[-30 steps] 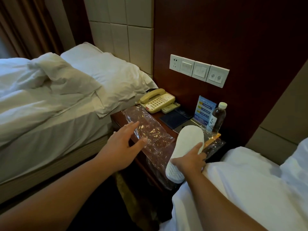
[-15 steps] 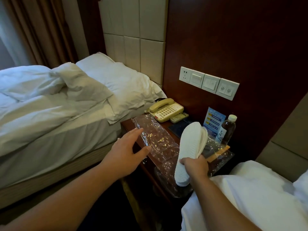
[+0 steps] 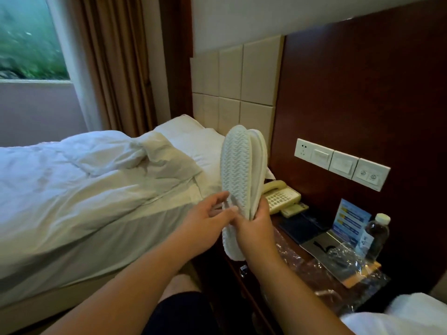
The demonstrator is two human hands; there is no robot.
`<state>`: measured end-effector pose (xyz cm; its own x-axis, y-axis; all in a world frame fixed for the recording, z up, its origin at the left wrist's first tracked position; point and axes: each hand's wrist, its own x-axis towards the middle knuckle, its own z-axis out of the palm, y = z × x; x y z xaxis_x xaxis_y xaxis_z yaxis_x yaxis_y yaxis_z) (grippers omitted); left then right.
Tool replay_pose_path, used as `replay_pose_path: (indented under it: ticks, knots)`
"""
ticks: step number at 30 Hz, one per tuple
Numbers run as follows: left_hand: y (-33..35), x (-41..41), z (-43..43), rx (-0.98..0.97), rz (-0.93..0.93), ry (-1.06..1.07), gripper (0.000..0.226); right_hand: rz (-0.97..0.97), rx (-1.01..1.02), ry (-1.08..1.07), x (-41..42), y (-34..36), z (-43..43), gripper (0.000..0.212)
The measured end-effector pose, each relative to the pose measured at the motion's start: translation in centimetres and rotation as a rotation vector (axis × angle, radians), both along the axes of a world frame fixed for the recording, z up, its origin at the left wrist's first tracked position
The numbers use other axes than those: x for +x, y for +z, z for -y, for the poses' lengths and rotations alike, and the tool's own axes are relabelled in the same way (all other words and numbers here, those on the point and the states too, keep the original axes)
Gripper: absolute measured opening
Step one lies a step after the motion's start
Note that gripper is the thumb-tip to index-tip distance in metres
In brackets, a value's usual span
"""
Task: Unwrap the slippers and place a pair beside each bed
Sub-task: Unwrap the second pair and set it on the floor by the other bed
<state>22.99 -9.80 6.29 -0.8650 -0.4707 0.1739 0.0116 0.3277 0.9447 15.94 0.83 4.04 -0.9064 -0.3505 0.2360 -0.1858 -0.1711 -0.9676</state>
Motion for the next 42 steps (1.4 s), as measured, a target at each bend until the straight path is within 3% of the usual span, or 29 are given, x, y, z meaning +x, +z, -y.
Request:
replay_pose_path:
  ticks: [6,8,14,19,27,35,39,42]
  knots:
    - [1.7,2.4,3.2,0.153,-0.15,0.079,0.045,0.074,-0.187,0.339,2.6,2.7,2.7,0.049]
    - [2.0,3.5,4.5,0.154,-0.167,0.119,0.052,0.076,-0.164,0.402,3.2,3.4,3.5,0.043]
    - [2.1,6.7,8.5,0.144,-0.206,0.226,0.037,0.1,-0.073,0.404,4.2,4.6,6.5,0.032]
    - [2.6,10.3,12.0,0.255,-0.256,0.356,0.036,0.135,-0.09,0.385,4.2,5.6,8.1,0.015]
    - [2.5,14.4,14.8,0.442,-0.344,0.247,0.056,0.2,-0.161,0.592,5.3,6.1,9.8,0.034]
    - [2.6,16.3,15.2,0.508,-0.369,0.26,0.058,0.216,-0.157,0.662,6.7,5.6,11.3,0.048]
    - [3.2,16.7,14.8,0.567,-0.401,0.347,0.039,0.166,-0.146,0.66,7.4,5.4,11.8,0.039]
    - [3.5,16.8,14.8,0.47,-0.359,0.469,0.028,0.17,-0.105,0.532,7.7,5.2,12.3,0.035]
